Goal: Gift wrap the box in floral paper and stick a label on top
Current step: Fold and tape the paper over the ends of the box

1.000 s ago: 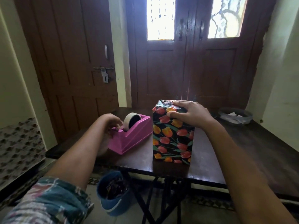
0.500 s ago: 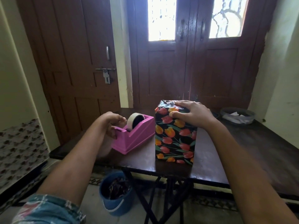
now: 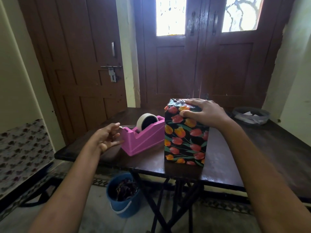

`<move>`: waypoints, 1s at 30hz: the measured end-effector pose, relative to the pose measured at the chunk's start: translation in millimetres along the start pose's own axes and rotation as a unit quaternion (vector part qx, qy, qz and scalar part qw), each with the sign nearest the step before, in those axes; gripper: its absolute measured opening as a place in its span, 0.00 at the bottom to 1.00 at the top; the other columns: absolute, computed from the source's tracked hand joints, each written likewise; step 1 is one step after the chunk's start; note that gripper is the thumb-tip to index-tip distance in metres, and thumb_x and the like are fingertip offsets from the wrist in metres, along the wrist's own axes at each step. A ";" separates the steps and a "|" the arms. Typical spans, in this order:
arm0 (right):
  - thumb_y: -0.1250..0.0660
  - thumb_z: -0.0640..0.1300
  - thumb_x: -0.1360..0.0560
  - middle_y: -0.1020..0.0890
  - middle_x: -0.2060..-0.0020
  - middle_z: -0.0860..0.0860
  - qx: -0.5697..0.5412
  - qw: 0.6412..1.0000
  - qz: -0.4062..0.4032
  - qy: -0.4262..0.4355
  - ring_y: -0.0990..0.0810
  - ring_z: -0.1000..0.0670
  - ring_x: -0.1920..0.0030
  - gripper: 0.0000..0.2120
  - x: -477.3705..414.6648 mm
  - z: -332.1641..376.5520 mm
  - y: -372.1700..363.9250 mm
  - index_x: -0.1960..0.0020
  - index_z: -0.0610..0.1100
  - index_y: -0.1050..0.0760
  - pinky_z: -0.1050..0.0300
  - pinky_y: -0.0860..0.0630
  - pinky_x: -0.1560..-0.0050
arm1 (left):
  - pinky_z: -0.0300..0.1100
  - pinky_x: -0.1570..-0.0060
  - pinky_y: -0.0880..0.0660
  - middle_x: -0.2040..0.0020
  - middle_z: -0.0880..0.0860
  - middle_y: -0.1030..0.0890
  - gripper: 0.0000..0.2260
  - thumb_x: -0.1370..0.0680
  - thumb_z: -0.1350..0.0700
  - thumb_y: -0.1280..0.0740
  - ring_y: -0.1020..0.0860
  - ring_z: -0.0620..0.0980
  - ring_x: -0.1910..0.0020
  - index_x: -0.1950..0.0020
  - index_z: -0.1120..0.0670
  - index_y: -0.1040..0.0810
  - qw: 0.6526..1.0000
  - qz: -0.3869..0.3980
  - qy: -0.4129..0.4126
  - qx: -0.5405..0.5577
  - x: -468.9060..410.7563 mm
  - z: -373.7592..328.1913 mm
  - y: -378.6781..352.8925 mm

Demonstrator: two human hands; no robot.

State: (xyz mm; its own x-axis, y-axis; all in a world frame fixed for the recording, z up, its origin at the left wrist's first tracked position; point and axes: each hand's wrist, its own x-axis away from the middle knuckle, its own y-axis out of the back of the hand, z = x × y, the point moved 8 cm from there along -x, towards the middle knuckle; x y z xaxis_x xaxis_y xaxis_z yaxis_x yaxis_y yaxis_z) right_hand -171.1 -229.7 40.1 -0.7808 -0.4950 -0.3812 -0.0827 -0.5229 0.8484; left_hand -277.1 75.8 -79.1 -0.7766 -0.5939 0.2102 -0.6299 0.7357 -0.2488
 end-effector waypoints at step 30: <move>0.45 0.70 0.29 0.28 0.37 0.55 -0.132 0.987 0.087 -0.027 0.28 0.49 0.38 0.30 -11.4 -8.4 -6.8 0.35 0.53 0.28 0.48 0.30 0.37 | 0.37 0.66 0.23 0.64 0.53 0.21 0.05 0.25 0.57 0.32 0.23 0.47 0.66 0.57 0.58 0.22 0.952 0.064 -0.187 -0.234 37.3 -77.0 -32.7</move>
State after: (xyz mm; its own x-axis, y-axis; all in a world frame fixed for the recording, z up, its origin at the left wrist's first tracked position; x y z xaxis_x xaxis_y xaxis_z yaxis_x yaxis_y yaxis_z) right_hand -156.5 -226.3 35.6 -0.8012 -0.5596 -0.2117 0.2141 -0.5986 0.7719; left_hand -285.0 54.6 9.7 -0.8507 -0.4988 -0.1660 -0.5249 0.8229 0.2173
